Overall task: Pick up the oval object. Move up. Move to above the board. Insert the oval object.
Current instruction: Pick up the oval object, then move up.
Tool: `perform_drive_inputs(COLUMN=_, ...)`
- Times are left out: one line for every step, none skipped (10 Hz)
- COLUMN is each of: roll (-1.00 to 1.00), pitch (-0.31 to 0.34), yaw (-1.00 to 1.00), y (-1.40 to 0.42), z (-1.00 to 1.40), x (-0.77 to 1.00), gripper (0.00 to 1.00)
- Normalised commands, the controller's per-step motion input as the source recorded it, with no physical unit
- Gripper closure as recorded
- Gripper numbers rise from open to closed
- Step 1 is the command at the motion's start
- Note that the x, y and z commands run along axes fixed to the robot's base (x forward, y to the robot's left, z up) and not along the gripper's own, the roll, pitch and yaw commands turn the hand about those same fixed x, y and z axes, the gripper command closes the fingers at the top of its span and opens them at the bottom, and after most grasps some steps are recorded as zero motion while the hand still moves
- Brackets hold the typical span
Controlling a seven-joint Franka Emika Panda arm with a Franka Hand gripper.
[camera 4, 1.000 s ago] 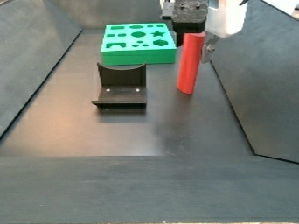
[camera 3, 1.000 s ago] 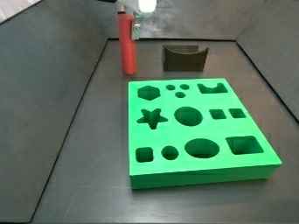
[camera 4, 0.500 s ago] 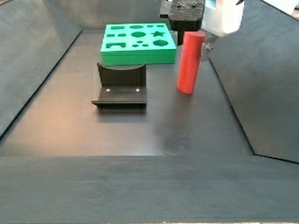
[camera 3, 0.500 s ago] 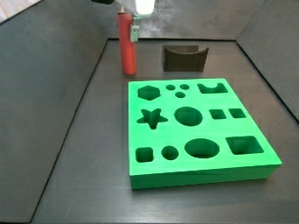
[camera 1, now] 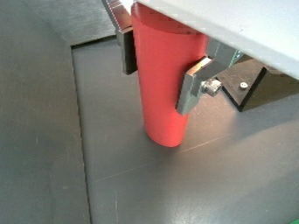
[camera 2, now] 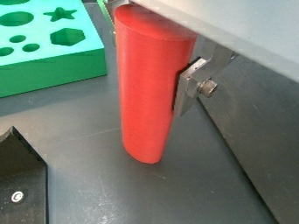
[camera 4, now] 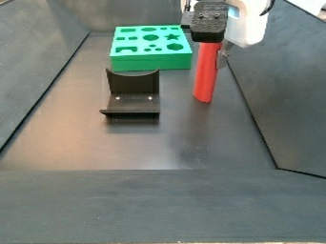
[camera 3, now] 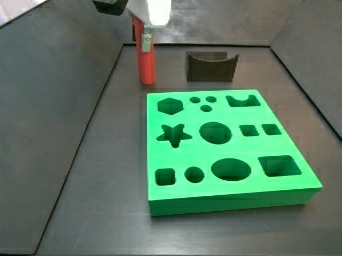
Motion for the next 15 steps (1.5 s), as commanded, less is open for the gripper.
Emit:
perform_drive_inputs(roll=0.0, pitch=0.0, yaw=0.0, y=0.0, z=0.0, x=0.0, gripper=1.0)
perform_drive_inputs(roll=0.0, pitch=0.0, yaw=0.0, y=0.0, z=0.0, x=0.0, gripper=1.0)
perform_drive_inputs(roll=0.0, pitch=0.0, yaw=0.0, y=0.0, z=0.0, x=0.0, gripper=1.0)
perform_drive_inputs(roll=0.0, pitch=0.0, yaw=0.0, y=0.0, z=0.0, x=0.0, gripper=1.0)
perform_drive_inputs(roll=0.0, pitch=0.0, yaw=0.0, y=0.0, z=0.0, x=0.0, gripper=1.0)
perform_drive_inputs(roll=0.0, pitch=0.0, yaw=0.0, y=0.0, z=0.0, x=0.0, gripper=1.0)
perform_drive_inputs(roll=0.0, pitch=0.0, yaw=0.0, y=0.0, z=0.0, x=0.0, gripper=1.0)
perform_drive_inputs(roll=0.0, pitch=0.0, yaw=0.0, y=0.0, z=0.0, x=0.0, gripper=1.0)
perform_drive_inputs(roll=0.0, pitch=0.0, yaw=0.0, y=0.0, z=0.0, x=0.0, gripper=1.0)
perform_drive_inputs(roll=0.0, pitch=0.0, yaw=0.0, y=0.0, z=0.0, x=0.0, gripper=1.0)
perform_drive_inputs(roll=0.0, pitch=0.0, yaw=0.0, y=0.0, z=0.83, x=0.0, gripper=1.0)
perform_drive_inputs(roll=0.0, pitch=0.011, yaw=0.03, y=0.03, z=0.83, x=-0.04, gripper=1.0)
perform_drive_inputs(roll=-0.01, pitch=0.021, yaw=0.03, y=0.02, z=0.76, x=-0.06, gripper=1.0)
perform_drive_inputs(roll=-0.06, pitch=0.017, yaw=0.03, y=-0.01, z=0.54, x=-0.04, gripper=1.0)
perform_drive_inputs(roll=-0.07, pitch=0.017, yaw=0.02, y=-0.01, z=0.44, x=-0.03, gripper=1.0)
